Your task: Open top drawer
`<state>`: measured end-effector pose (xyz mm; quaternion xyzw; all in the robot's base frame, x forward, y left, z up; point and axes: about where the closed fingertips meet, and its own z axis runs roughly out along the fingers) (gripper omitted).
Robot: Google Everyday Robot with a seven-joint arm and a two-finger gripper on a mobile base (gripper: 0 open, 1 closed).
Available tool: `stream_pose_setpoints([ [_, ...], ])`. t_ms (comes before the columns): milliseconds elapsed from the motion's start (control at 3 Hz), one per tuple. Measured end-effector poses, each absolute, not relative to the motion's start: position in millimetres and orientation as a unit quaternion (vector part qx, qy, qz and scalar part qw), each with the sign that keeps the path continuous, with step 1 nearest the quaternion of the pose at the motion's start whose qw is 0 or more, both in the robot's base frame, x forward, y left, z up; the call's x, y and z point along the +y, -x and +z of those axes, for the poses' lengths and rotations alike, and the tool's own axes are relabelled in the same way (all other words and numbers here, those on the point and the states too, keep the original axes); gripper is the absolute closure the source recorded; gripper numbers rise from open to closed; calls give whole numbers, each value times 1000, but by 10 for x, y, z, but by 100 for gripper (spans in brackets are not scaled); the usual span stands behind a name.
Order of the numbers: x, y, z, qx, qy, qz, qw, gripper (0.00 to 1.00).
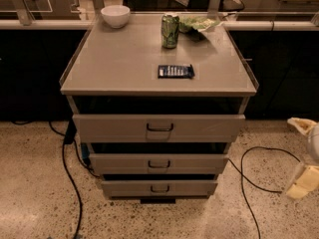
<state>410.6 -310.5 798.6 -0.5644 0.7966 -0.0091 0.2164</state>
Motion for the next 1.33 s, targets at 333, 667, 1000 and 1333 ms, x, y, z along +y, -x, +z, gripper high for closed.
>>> stream_pose_setpoints([
  [333,-2713,-4365,7453,797,560,-23,225,0],
  [667,-2709,-4362,7451,797,561,-23,224,0],
  [1000,-2618,-4304,7395,790,578,-21,202,0],
  [1333,-2345,-4287,7176,777,605,-28,170,0],
])
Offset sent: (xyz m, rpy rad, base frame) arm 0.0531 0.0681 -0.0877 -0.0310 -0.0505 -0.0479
